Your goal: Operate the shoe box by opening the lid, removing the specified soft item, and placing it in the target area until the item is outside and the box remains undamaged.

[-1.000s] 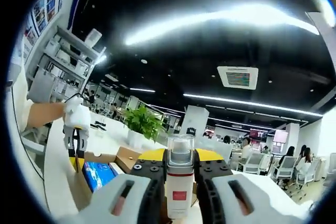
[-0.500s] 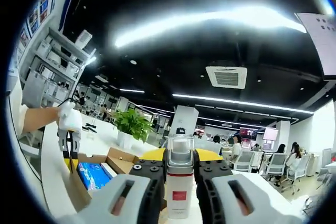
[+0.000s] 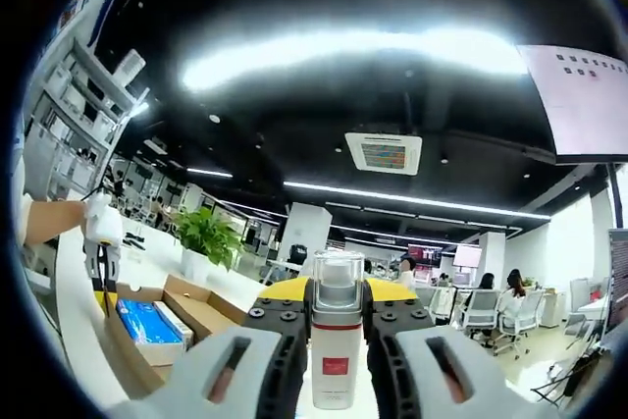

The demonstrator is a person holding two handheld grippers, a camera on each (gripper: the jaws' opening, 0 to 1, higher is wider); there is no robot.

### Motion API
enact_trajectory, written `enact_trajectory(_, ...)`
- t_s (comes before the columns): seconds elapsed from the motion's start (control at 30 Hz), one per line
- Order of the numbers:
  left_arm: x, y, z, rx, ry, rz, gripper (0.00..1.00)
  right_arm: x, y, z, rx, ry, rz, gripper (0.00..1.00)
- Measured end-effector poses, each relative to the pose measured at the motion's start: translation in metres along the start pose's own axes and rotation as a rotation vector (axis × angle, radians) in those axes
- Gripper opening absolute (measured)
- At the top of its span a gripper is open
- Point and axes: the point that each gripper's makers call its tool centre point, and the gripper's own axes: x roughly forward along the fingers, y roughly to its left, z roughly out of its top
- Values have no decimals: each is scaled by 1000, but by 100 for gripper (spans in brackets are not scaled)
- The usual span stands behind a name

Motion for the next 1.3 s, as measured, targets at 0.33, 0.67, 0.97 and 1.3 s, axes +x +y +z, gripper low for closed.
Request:
enact_trajectory(0.33,0,0,0,1,1,1,2,0,-13,11,-22,-16,-65,19)
enact_trajectory(0.67,0,0,0,3,-5,2,2,-5,-19,19,-39,-87,-80,19)
enact_trajectory(0.97,0,-1,1,3,-8,5,2,-25,-48,7,-19,-87,-160,19)
enact_trajectory(1.3,0,-1,1,1,-8,7,2,-46,-69,6,-104,-108,-247,19)
